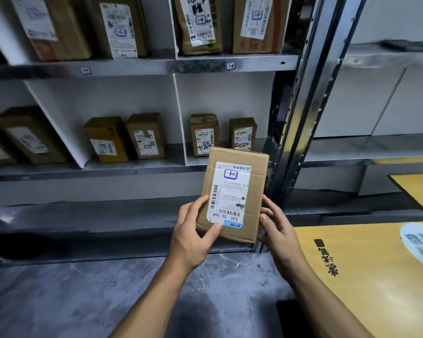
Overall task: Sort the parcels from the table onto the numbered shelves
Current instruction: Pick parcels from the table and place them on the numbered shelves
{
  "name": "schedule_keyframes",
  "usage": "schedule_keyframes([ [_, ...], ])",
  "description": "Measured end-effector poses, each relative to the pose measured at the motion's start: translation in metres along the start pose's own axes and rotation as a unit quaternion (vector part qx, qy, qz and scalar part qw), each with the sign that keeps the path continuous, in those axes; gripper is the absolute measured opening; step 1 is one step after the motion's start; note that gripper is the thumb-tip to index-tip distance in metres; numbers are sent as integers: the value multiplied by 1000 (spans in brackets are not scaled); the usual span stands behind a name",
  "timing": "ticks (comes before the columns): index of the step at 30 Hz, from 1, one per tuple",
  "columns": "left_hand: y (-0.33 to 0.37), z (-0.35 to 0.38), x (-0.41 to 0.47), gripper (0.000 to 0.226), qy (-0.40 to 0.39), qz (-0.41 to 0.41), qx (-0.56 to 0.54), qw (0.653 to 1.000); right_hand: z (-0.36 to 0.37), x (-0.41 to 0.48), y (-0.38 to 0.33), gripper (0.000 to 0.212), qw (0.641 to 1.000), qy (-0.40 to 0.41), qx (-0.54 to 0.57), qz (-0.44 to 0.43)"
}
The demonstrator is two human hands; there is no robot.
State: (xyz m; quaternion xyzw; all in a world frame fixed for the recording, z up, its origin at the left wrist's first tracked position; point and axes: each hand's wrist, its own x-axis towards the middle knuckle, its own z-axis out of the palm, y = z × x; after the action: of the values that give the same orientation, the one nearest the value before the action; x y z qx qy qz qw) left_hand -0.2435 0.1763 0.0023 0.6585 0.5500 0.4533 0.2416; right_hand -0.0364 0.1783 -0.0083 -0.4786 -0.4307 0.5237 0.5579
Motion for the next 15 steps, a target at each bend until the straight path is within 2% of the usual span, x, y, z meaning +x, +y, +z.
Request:
schedule_keyframes([
  [2, 3, 4, -13, 62, 15, 0, 12, 1000, -5, -8, -3, 38, 1000, -20, -19, 12],
  [7, 10, 10, -41, 63, 43, -3, 42, 998, -10, -25, -5, 60, 997, -56, -55, 26],
  [15, 11, -17, -66, 63, 95, -16, 89, 991, 22, -33, -8, 62, 993, -114, -29, 6],
])
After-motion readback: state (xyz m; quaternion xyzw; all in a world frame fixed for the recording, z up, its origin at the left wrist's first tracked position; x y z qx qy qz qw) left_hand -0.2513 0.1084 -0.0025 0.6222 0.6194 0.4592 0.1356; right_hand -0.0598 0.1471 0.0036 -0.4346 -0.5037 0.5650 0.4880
